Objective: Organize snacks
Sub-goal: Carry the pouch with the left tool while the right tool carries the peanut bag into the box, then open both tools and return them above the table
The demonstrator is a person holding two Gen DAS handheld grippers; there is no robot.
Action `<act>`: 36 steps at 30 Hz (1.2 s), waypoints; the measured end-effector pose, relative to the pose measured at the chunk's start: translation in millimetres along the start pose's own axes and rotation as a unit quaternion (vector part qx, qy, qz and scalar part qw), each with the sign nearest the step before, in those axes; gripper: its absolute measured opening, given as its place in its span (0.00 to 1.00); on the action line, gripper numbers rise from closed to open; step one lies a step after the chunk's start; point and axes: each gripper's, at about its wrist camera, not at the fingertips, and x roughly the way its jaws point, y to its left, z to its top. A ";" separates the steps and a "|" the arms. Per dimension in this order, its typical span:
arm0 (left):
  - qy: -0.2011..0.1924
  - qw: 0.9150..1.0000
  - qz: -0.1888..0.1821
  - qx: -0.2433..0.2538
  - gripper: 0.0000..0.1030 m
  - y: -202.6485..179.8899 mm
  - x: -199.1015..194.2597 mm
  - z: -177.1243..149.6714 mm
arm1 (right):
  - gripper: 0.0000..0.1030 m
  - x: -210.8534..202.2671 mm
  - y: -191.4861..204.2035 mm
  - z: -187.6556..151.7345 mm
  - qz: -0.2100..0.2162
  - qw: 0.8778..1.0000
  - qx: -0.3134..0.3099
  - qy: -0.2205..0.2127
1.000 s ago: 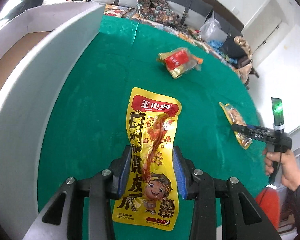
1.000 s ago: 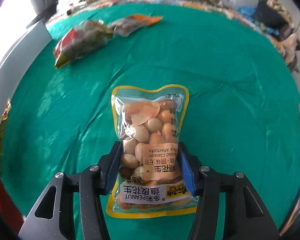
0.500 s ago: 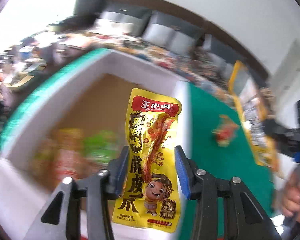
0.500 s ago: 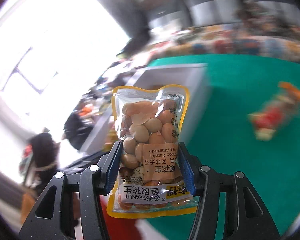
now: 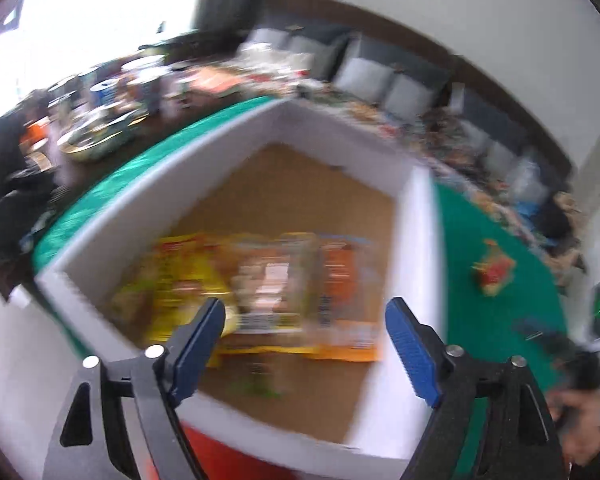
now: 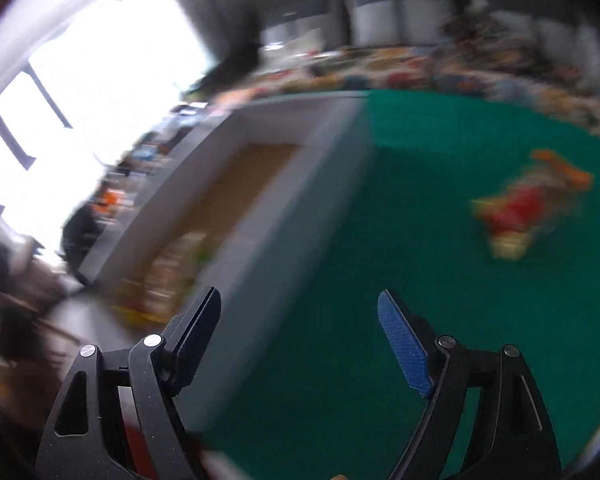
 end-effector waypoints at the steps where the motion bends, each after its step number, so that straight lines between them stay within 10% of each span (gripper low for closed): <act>1: -0.002 1.000 -0.015 0.008 0.88 -14.3 -2.1 -1.0 | 0.81 -2.6 -26.2 -15.3 -0.044 0.999 -0.002 0.002; 6: -0.005 0.992 -0.108 0.063 1.00 -119.2 8.6 -18.1 | 0.81 -41.4 -187.8 -99.0 -0.203 0.975 0.082 0.022; 11: 0.057 0.982 -0.126 0.129 1.00 -213.7 74.0 -54.9 | 0.81 -84.1 -267.9 -127.6 -0.266 0.956 0.127 -0.013; 21: 0.102 0.969 -0.048 0.218 0.99 -273.9 203.9 -107.5 | 0.82 -87.0 -300.5 -143.5 -0.283 0.949 0.135 -0.027; 36: 0.092 0.960 -0.022 0.264 1.00 -284.9 226.8 -121.0 | 0.90 -86.8 -307.9 -145.2 -0.273 0.951 0.145 -0.024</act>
